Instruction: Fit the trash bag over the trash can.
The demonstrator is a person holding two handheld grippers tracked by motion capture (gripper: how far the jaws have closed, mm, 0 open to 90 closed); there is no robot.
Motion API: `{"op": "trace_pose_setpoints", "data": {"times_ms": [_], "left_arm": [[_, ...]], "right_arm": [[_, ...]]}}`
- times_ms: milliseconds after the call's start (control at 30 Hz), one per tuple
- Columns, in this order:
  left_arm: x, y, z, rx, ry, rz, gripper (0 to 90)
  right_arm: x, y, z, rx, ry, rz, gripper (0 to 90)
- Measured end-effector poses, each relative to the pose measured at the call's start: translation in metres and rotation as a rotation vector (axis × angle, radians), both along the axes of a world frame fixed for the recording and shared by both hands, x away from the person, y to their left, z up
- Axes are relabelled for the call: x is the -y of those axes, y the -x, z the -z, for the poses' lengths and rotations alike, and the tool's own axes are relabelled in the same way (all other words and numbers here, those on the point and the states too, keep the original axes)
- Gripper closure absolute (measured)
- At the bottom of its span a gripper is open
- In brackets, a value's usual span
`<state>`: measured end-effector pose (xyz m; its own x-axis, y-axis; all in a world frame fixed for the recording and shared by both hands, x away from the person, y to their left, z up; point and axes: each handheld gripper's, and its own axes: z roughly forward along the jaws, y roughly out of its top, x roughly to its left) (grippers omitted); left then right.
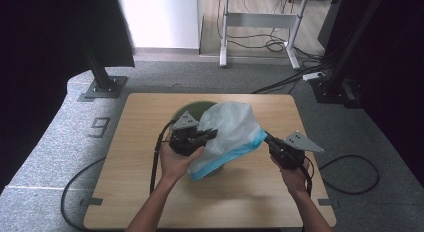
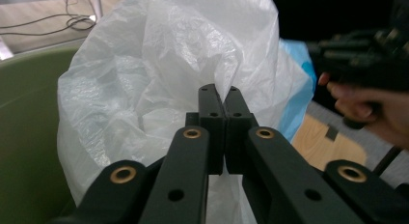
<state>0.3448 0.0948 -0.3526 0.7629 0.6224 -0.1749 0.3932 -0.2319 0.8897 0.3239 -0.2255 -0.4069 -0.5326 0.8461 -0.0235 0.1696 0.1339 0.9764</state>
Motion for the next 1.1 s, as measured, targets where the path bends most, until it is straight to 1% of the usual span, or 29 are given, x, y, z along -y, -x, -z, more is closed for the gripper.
{"op": "trace_pose_setpoints", "data": {"times_ms": [167, 300, 400, 467, 500, 533, 567, 600, 667, 767, 833, 900, 1000, 1100], "left_arm": [[-0.013, -0.009, -0.002, -0.011, 0.066, -0.040, 89.7], [-0.021, -0.016, -0.002, -0.026, 0.089, -0.056, 89.8], [-0.023, -0.020, -0.002, -0.026, 0.101, -0.068, 89.8], [-0.024, -0.022, -0.002, -0.034, 0.112, -0.074, 89.8], [-0.025, -0.023, -0.002, -0.036, 0.115, -0.081, 89.9], [-0.026, -0.023, -0.002, -0.040, 0.123, -0.084, 89.9], [-0.026, -0.024, -0.002, -0.042, 0.123, -0.086, 89.9], [-0.027, -0.024, -0.002, -0.044, 0.124, -0.092, 89.9], [-0.027, -0.025, -0.002, -0.045, 0.124, -0.100, 89.9], [-0.027, -0.027, 0.000, -0.051, 0.124, -0.103, 89.9], [-0.026, -0.027, 0.001, -0.054, 0.125, -0.103, 89.9], [-0.025, -0.027, 0.002, -0.058, 0.128, -0.101, 89.9], [-0.025, -0.027, 0.003, -0.065, 0.137, -0.095, 89.8], [-0.025, -0.027, 0.003, -0.071, 0.140, -0.090, 89.9]], "right_arm": [[0.002, -0.001, 0.005, -0.019, -0.003, -0.008, 88.6], [0.004, -0.003, 0.007, -0.028, 0.005, -0.017, 88.6], [0.001, -0.003, 0.008, -0.025, 0.014, -0.032, 88.5], [0.000, -0.003, 0.009, -0.027, 0.020, -0.039, 88.2], [0.000, -0.004, 0.010, -0.027, 0.025, -0.040, 86.2], [0.000, -0.004, 0.011, -0.025, 0.022, -0.040, 81.7], [0.001, -0.003, 0.011, -0.022, 0.013, -0.041, 77.8], [0.002, -0.001, 0.011, -0.019, 0.007, -0.039, 75.8], [0.005, 0.005, 0.011, -0.009, -0.001, -0.037, 72.9], [0.007, 0.013, 0.012, -0.007, -0.012, -0.050, 70.1], [0.006, 0.018, 0.014, -0.010, -0.026, -0.068, 68.7], [0.004, 0.022, 0.016, -0.018, -0.041, -0.100, 68.4], [-0.004, 0.024, 0.017, -0.017, -0.040, -0.136, 66.9], [-0.011, 0.020, 0.017, -0.019, -0.041, -0.147, 64.8]]}}
